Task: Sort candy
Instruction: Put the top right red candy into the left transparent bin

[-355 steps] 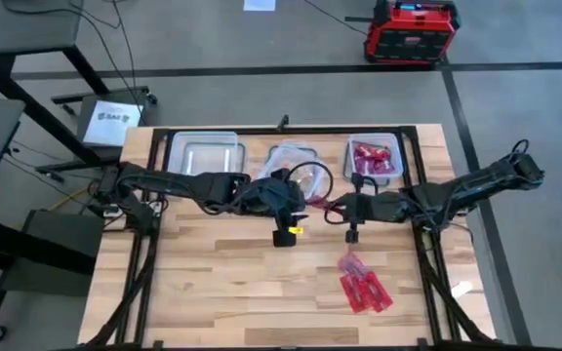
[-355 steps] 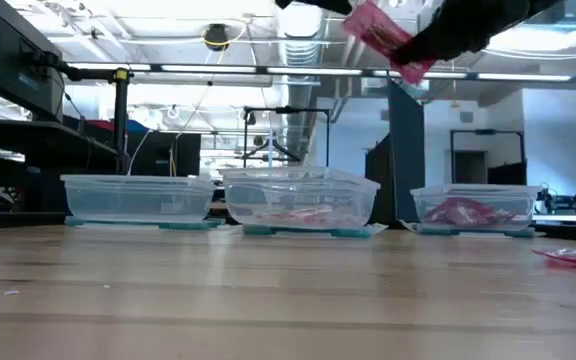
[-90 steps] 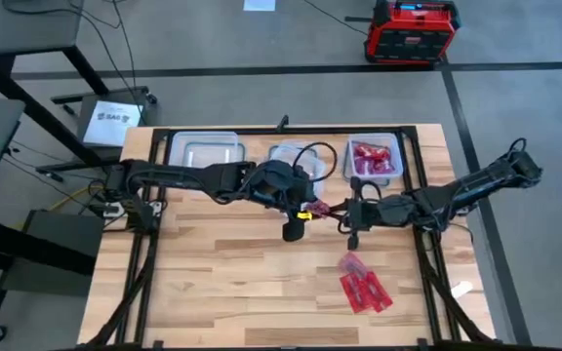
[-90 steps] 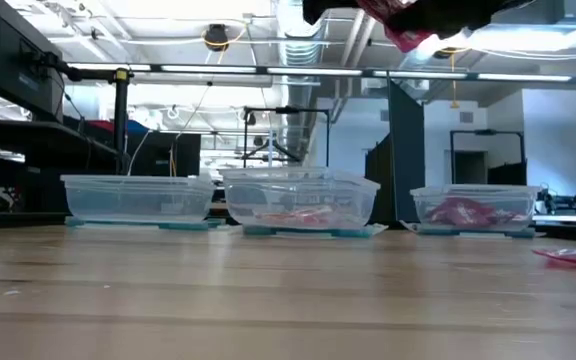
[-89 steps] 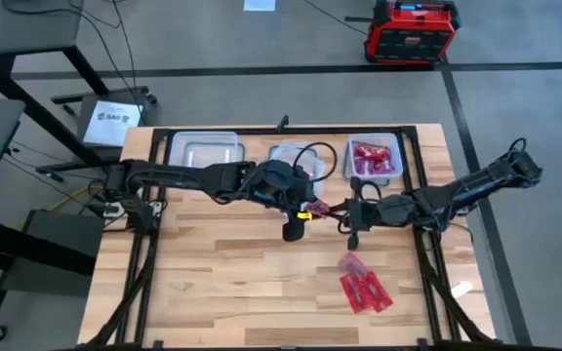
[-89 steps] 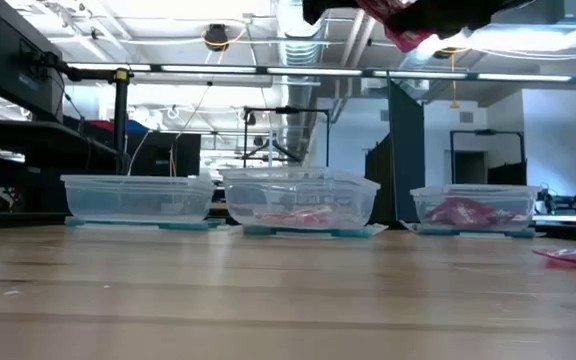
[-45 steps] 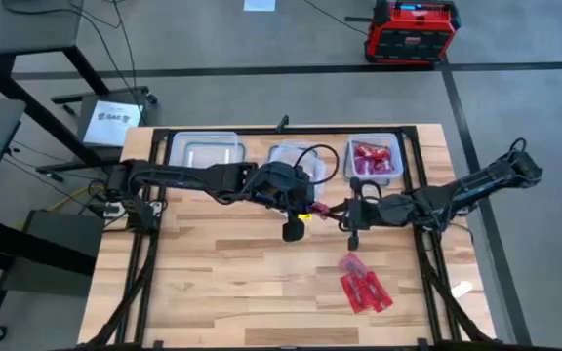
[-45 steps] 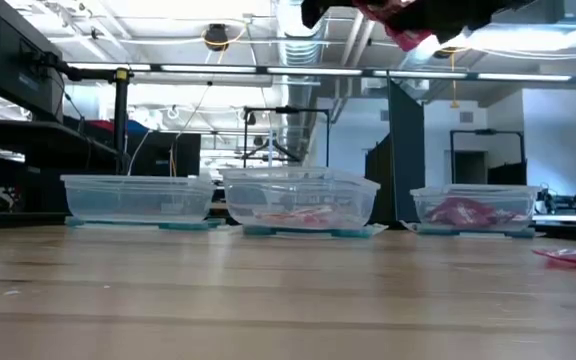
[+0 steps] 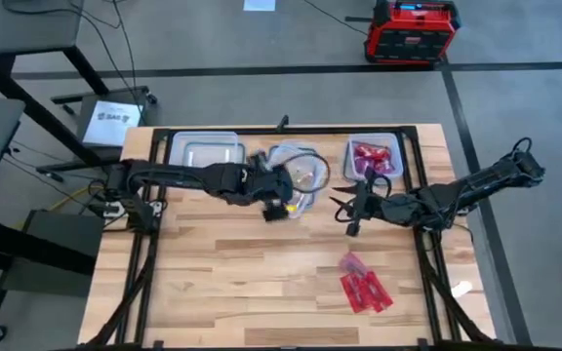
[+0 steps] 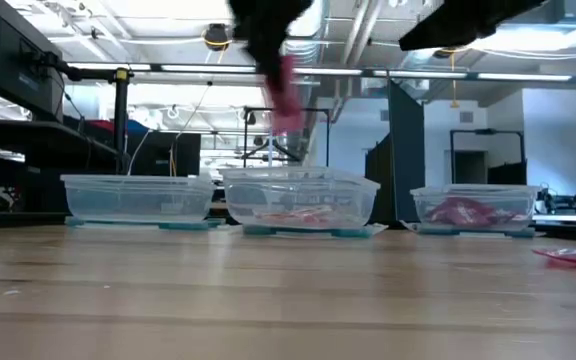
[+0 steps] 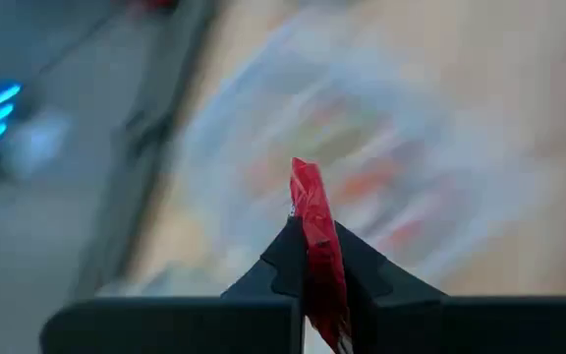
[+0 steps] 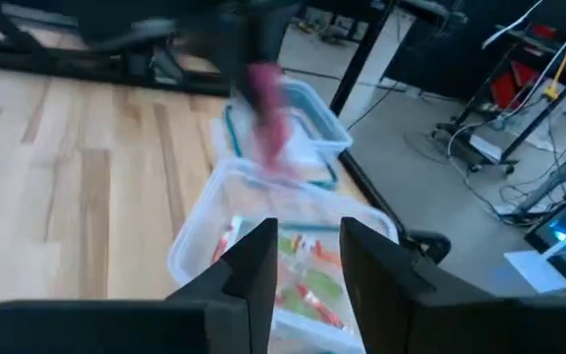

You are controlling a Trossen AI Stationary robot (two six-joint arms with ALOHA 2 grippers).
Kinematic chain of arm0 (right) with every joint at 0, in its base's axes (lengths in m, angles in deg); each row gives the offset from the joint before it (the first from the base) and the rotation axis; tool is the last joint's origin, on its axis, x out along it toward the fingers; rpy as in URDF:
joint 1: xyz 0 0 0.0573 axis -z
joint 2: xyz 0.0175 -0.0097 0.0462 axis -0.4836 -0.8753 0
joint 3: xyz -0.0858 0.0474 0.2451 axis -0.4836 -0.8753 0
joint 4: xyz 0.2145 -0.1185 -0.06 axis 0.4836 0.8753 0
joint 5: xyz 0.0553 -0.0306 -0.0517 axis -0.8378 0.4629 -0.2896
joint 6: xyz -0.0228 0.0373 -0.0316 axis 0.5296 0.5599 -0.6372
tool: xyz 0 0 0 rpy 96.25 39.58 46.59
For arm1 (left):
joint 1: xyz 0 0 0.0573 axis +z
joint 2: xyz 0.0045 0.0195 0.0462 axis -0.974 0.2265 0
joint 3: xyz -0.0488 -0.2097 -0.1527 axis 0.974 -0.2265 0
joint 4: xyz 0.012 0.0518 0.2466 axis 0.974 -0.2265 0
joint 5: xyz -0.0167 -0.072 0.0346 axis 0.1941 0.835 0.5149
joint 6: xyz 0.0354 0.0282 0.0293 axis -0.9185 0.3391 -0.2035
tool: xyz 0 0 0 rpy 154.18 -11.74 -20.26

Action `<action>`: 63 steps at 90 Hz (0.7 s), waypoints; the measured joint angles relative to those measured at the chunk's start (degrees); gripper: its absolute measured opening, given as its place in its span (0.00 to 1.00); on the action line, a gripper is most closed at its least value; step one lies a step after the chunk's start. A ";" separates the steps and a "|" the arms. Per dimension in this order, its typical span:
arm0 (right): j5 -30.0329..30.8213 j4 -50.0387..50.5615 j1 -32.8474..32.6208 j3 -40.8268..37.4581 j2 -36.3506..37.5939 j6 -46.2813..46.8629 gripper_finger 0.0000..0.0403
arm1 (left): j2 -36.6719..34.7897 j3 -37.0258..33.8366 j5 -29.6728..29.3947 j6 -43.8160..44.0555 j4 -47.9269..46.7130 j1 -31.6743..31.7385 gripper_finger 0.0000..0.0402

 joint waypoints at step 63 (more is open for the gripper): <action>-2.22 1.76 0.01 -0.02 -0.50 2.31 0.25 | -0.66 -0.07 0.93 4.91 -24.14 23.99 0.19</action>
